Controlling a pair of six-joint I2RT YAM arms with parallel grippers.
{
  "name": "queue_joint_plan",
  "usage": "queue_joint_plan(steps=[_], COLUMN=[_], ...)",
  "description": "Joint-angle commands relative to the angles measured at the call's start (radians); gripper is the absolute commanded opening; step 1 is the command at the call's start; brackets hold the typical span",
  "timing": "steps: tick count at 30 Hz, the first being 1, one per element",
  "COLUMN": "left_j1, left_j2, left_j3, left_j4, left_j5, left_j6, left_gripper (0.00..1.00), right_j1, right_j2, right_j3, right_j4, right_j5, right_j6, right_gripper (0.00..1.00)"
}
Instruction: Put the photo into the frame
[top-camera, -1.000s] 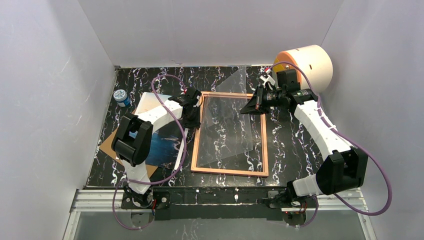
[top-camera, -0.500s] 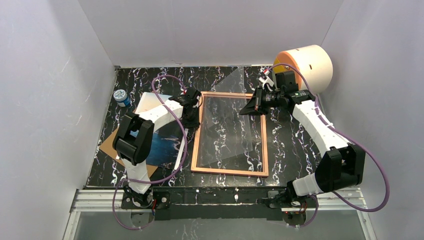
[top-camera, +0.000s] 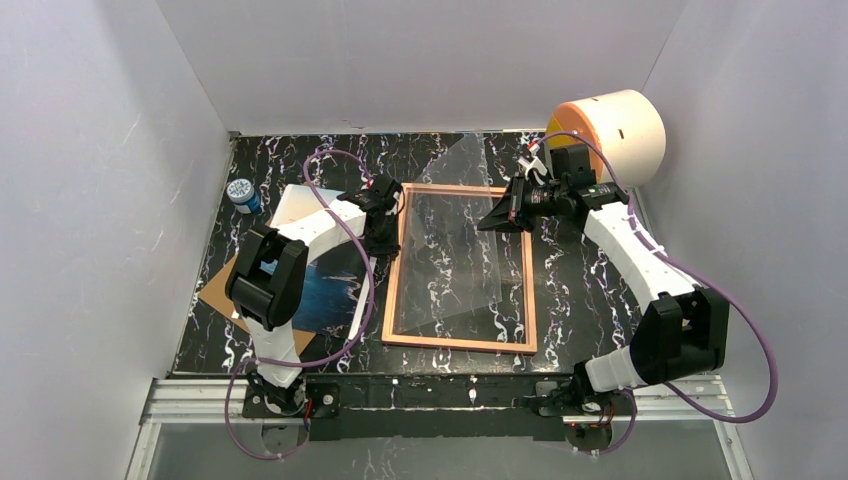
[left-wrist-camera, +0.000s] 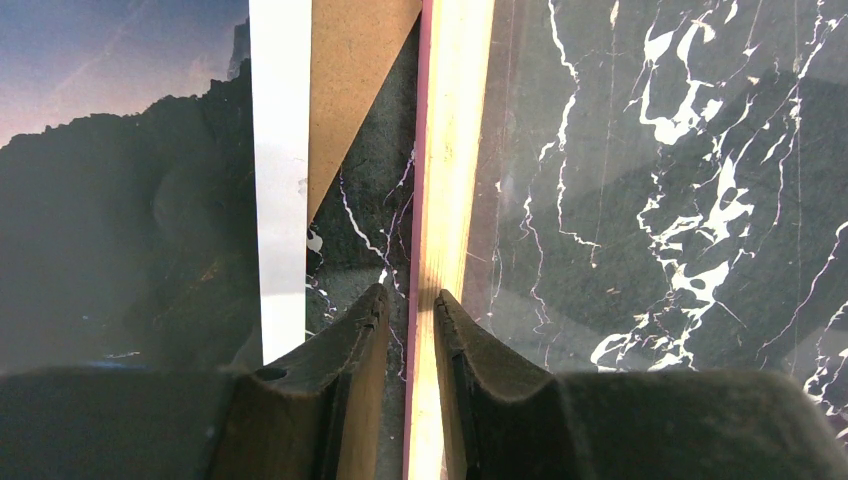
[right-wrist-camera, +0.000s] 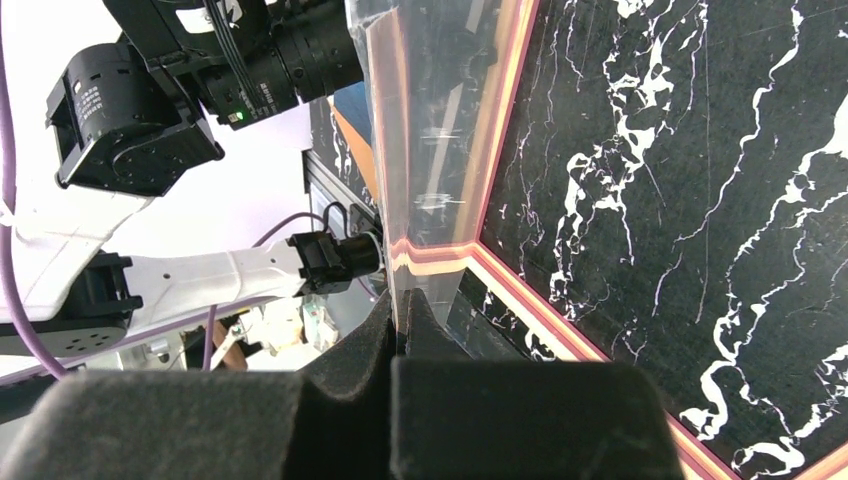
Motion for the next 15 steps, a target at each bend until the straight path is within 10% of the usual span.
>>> queue_joint_plan(steps=[1, 15], left_j1=[0.004, 0.004], left_j2=[0.036, 0.044], left_j3=[-0.004, -0.005], left_j4=[-0.018, -0.016], left_j5=[-0.022, -0.023], left_j6=[-0.001, -0.001], left_gripper=[0.22, 0.22], right_j1=[0.0, -0.001], right_j2=[-0.028, -0.014], right_j3=[-0.012, -0.017], right_j4=[0.05, 0.125], right_j5=[-0.035, -0.069], right_j6=[0.044, 0.158], right_gripper=[0.01, 0.01])
